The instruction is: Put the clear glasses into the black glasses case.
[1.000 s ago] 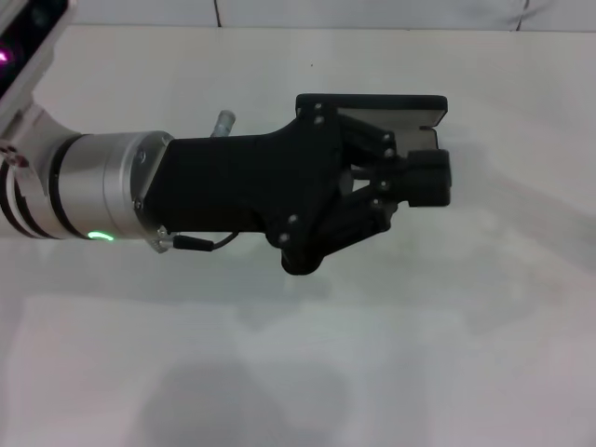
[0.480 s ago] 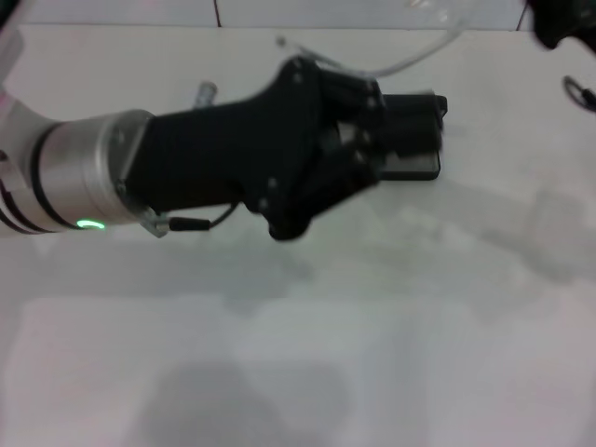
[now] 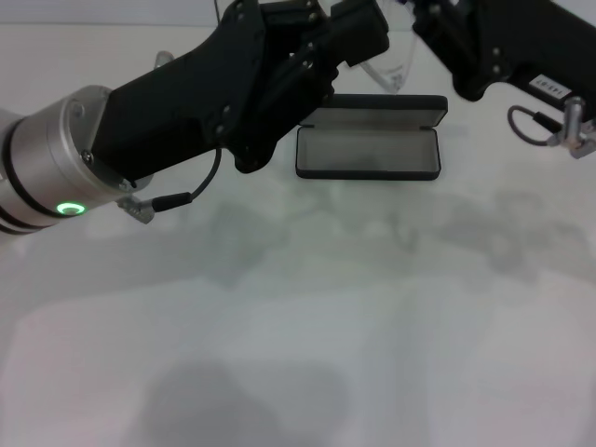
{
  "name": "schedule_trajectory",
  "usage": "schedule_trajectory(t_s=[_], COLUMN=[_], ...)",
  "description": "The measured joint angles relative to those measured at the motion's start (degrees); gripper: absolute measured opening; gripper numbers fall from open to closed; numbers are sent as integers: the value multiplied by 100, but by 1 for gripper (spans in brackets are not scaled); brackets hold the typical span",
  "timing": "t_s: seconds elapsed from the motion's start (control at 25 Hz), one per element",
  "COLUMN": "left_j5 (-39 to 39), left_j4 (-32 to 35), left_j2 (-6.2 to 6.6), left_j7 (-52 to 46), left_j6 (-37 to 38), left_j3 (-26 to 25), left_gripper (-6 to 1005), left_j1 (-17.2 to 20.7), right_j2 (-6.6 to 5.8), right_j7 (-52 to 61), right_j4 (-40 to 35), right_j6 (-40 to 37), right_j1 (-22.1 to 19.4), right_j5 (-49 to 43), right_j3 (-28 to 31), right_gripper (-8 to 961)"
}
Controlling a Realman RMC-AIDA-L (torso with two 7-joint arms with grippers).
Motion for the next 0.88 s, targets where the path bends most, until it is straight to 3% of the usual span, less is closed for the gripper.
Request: schedule_trajectory(t_s=[0.2, 0.64, 0.88], left_j5=[-18, 121, 124], left_j4=[-116, -122, -121], left_j2=[2, 20, -1], left_j7=[1, -132, -126], left_j6=[-34, -11, 1], left_j3=[-6, 63, 194], left_gripper=[60, 61, 61], left_j1=[-25, 3, -24], right_j2=[0, 1, 0], right_j7=[-2, -3, -3], right_j4=[-82, -95, -199], right_j6=[142, 307, 559], right_j1=[46, -43, 47], right_j5=[-12, 251, 245], right_j3=[-295, -291, -790], right_gripper=[65, 64, 64])
